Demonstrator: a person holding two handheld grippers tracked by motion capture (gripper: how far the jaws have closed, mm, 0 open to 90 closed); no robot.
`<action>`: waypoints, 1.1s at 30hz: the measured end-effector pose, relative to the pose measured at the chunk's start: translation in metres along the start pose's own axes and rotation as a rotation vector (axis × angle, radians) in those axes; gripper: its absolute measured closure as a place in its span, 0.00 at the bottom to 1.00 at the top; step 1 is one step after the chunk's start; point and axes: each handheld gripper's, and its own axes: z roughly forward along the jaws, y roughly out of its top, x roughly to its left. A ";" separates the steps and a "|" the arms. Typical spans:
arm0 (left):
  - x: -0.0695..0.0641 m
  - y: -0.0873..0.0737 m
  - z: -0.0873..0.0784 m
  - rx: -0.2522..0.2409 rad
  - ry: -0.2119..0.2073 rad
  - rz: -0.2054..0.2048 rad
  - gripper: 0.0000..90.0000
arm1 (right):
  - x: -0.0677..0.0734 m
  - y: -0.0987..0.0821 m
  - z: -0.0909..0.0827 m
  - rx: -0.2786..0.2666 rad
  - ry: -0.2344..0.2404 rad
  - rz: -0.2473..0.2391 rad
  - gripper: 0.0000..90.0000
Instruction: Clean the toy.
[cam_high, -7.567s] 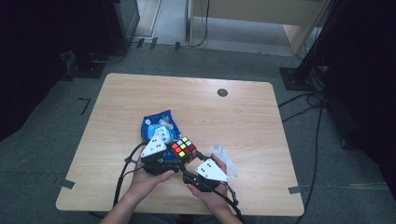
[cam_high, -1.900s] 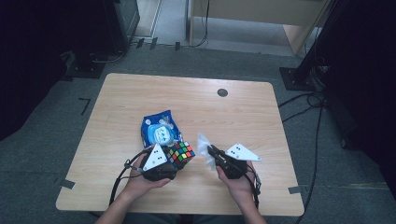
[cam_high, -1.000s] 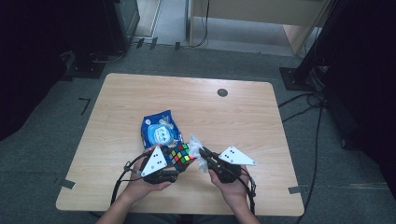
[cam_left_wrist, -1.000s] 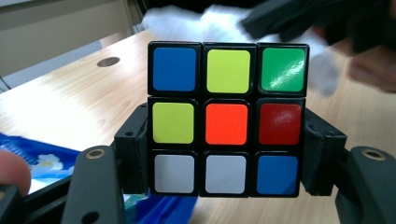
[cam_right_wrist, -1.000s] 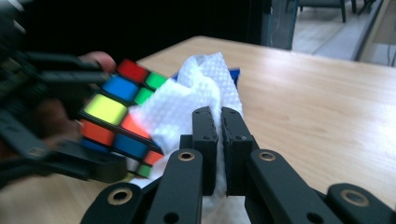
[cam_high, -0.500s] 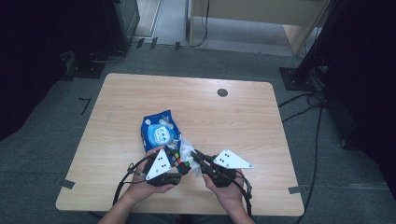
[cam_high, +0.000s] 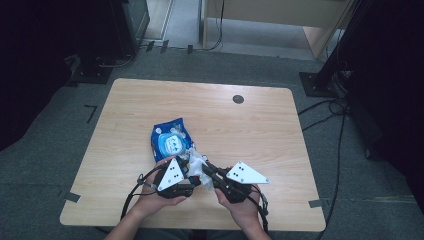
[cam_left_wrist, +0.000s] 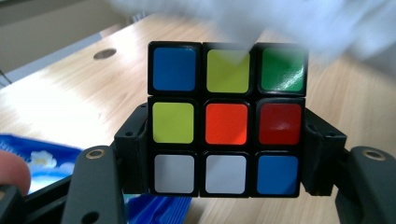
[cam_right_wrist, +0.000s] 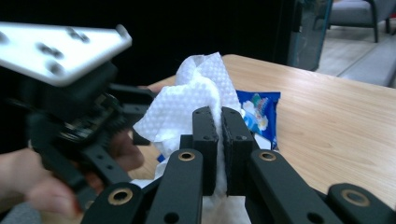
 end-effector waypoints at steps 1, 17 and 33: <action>0.000 0.000 0.000 0.000 0.000 0.000 0.38 | 0.000 0.000 0.000 0.000 0.000 0.000 0.97; 0.004 0.000 0.000 0.006 0.008 -0.019 0.38 | -0.005 -0.005 -0.001 -0.024 0.000 0.040 0.97; 0.007 0.003 -0.008 -0.034 0.015 -0.035 0.38 | -0.025 -0.014 0.000 0.004 -0.067 0.144 0.97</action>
